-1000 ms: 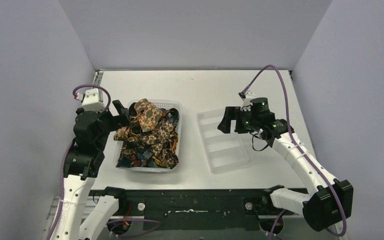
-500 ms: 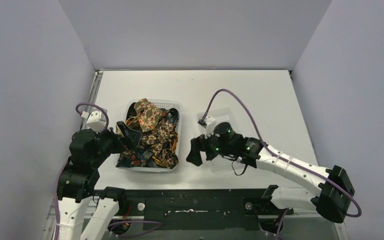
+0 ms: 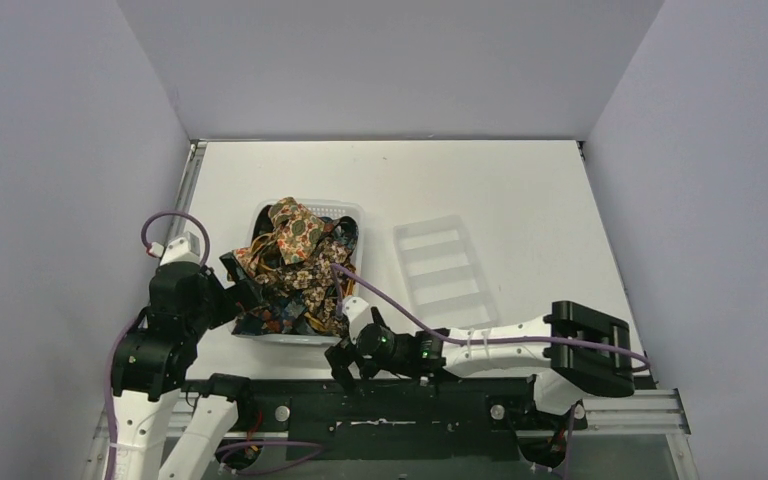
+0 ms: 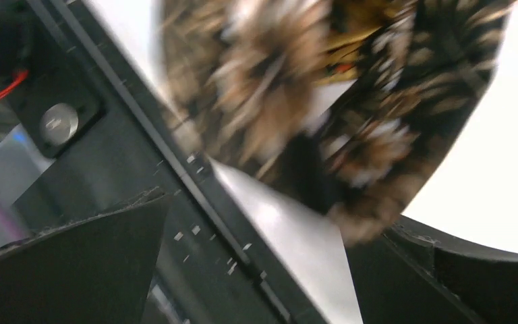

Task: Roll the ties
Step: Move the bin to the corner of the board.

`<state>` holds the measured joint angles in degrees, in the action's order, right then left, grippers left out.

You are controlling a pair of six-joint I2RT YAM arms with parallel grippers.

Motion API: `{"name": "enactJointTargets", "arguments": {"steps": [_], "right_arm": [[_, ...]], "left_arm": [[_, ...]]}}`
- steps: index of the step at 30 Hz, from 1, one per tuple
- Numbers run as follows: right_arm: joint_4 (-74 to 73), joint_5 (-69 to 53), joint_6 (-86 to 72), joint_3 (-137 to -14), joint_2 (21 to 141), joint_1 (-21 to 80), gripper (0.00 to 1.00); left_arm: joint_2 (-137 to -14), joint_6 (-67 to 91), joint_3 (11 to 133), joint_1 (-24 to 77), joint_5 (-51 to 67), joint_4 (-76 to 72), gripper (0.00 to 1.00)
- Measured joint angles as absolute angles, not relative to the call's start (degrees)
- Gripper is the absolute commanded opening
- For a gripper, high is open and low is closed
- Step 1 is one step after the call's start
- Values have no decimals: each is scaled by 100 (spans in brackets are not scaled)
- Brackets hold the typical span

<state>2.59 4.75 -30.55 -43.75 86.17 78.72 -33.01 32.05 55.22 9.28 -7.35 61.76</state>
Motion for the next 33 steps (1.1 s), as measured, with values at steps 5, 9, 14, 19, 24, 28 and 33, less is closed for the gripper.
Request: {"name": "enactJointTargets", "arguments": {"steps": [5, 9, 14, 19, 24, 28, 33], "right_arm": [[652, 692, -3057, -4792, 9411, 7345, 100], [729, 226, -2893, -5714, 10206, 6718, 100], [742, -561, -2609, -7234, 11334, 6215, 100], [473, -1315, -2126, -8178, 11841, 6110, 100], [443, -1597, -1874, -7282, 10901, 6014, 100], [287, -1415, -1863, -6086, 9655, 5824, 100], [154, -987, -2091, -4893, 8160, 5575, 100]], "left_arm": [[-3229, 3284, 5649, 928, -1033, 6243, 97], [-3271, 3306, 5706, 928, -1179, 6243, 97], [-3341, 3393, 5704, 928, -1238, 6206, 97], [-3433, 3433, 5653, 928, -1236, 6010, 97], [-3535, 3315, 5498, 928, -888, 5671, 97], [-3546, 3142, 5109, 928, 165, 4980, 97], [-3865, 3170, 4508, 1120, 1487, 3931, 97]]}}
